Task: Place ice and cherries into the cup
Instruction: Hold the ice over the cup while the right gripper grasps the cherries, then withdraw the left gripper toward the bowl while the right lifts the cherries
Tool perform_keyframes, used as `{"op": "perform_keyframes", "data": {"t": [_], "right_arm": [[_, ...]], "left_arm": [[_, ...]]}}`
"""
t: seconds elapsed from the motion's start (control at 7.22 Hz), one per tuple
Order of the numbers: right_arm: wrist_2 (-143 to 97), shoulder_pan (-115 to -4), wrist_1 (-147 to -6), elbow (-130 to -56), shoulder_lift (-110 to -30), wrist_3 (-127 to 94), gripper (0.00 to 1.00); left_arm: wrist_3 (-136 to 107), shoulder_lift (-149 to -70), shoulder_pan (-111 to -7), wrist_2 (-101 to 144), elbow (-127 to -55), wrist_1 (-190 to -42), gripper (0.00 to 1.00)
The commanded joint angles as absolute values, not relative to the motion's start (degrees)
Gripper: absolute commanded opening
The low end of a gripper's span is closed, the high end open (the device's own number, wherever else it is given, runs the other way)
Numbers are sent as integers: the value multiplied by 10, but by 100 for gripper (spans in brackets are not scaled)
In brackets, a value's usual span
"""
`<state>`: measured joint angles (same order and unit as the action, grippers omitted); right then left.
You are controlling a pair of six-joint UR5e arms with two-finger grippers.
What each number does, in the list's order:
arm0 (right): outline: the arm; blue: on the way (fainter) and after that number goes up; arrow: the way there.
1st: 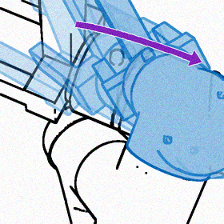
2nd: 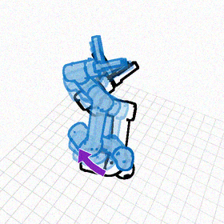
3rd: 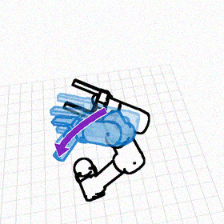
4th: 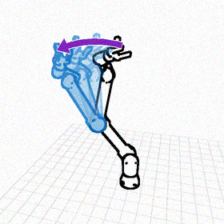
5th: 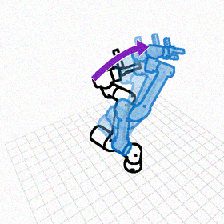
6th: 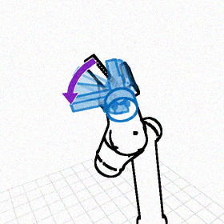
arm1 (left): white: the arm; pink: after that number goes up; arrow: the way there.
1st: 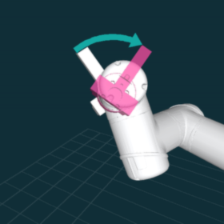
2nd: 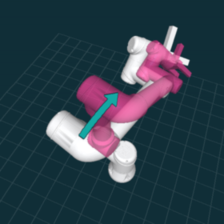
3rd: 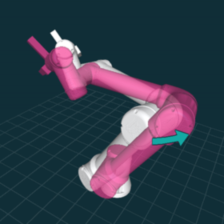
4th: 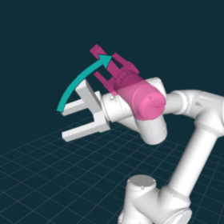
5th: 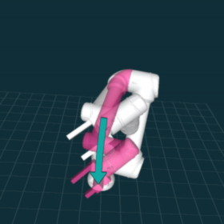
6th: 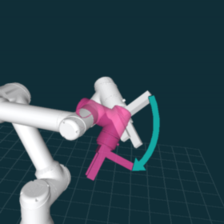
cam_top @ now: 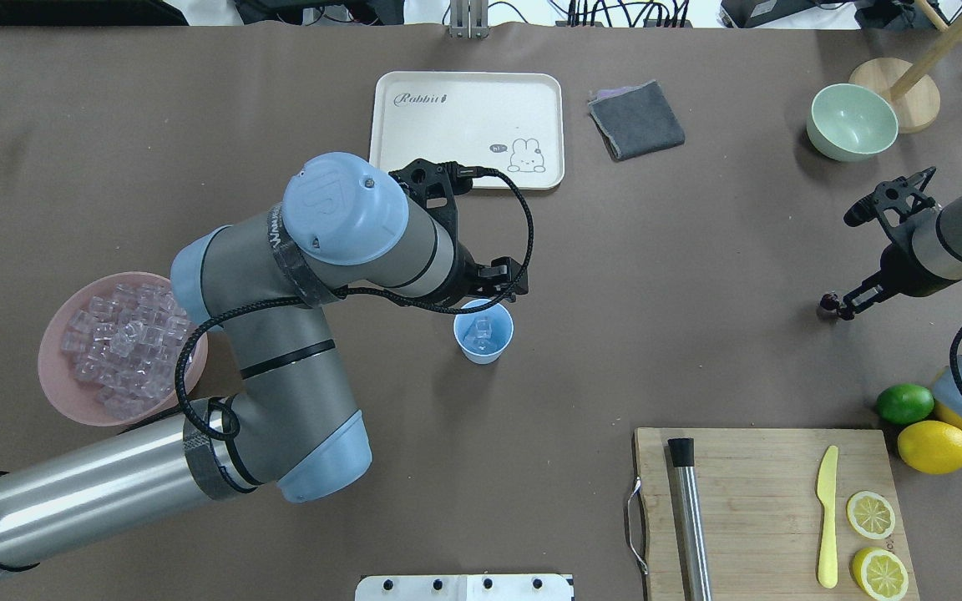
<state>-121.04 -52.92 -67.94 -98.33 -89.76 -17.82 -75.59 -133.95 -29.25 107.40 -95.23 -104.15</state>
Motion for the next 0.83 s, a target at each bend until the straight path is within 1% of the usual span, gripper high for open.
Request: {"op": "perform_keyframes", "data": {"t": [0.0, 0.14, 0.28, 0.42, 0.55, 0.69], "right_arm": [[-1213, -534, -688, -1017, -898, -181, 0], [-1216, -534, -689, -1033, -897, -183, 0], [-1224, -533, -689, -1040, -877, -210, 0], [-1230, -528, -689, -1041, -839, -290, 0], [-1231, -516, -689, -1048, -820, -335, 0], [-1230, -494, -688, -1073, -816, -388, 0]], "left_arm": [[-756, -1337, -292, 1074, -953, -1042, 97], [-755, -1335, -294, 1074, -960, -1042, 97], [-752, -1306, -295, 1075, -995, -1042, 97], [-748, -1263, -297, 1077, -1045, -1041, 96], [-744, -1237, -308, 1078, -1071, -1040, 96], [-696, -1198, -322, 1080, -1093, -1040, 96]]}}
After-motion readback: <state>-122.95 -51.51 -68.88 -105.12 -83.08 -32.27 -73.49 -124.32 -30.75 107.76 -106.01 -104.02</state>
